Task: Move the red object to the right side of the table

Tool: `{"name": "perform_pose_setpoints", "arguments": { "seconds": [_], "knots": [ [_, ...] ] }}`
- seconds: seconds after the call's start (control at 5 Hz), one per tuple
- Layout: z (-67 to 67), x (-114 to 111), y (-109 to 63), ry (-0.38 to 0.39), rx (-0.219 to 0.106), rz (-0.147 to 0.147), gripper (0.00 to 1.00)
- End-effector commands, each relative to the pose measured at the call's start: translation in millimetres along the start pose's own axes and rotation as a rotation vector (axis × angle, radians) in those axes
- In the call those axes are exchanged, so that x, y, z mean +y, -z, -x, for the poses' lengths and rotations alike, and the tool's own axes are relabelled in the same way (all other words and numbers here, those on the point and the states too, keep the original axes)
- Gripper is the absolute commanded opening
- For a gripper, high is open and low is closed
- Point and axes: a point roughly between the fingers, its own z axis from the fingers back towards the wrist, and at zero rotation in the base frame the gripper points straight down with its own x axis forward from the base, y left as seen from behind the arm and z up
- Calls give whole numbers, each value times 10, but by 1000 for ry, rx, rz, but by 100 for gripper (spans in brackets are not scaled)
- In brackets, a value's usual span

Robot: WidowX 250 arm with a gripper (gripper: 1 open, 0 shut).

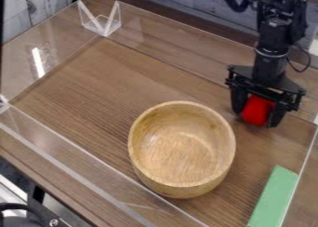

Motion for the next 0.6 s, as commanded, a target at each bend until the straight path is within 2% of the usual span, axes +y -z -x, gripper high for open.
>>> {"name": "perform_pose_setpoints", "arguments": {
  "seconds": [0.0, 0.4],
  "knots": [
    [-118, -11, -166, -7, -52, 17, 100],
    [-74, 85, -500, -38, -106, 13, 100]
  ]
}}
